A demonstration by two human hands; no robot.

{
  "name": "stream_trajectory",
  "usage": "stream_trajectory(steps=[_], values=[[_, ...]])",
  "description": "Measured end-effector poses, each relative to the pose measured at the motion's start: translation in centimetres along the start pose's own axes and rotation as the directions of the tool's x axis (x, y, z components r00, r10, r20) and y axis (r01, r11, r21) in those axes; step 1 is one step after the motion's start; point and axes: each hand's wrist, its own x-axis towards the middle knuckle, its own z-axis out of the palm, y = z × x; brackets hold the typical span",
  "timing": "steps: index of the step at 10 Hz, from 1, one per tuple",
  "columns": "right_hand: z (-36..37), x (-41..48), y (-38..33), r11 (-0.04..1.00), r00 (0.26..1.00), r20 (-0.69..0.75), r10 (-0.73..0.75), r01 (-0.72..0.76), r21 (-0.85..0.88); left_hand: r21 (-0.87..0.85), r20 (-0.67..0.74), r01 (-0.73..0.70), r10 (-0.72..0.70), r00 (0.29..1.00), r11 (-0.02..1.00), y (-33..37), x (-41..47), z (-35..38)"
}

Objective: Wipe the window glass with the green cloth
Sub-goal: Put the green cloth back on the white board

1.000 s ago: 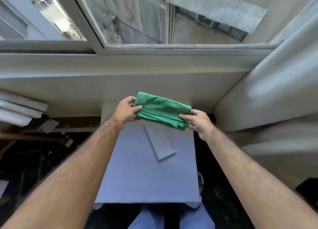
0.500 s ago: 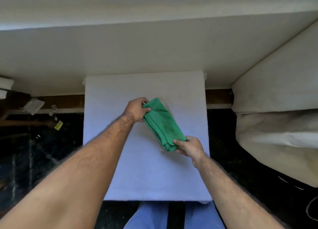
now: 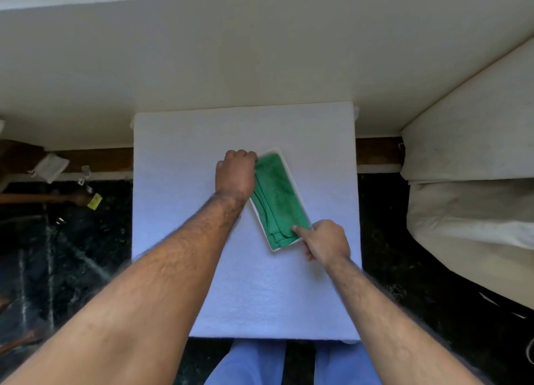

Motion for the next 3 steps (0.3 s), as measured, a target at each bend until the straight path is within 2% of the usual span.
stream_trajectory(steps=[1,2,3], values=[[-2.8,-0.1,-1.4,0.927,0.983,-0.115,-0.142,0.091,-0.363,0.049,-0.086,-0.019,0.023,0.996,0.999,-0.2,-1.8,-0.5],[-5.5,-0.7,-3.0,0.856,0.933,-0.142,-0.331,0.234,-0.460,0.029,-0.082,-0.030,0.032,0.996,0.999,-0.2,-3.3,-1.6],[-8.5,-2.1,-5.0,0.759,0.847,-0.119,-0.518,0.391,-0.520,0.012,-0.076,-0.060,0.061,0.995,0.998,0.7,-4.7,-4.2]])
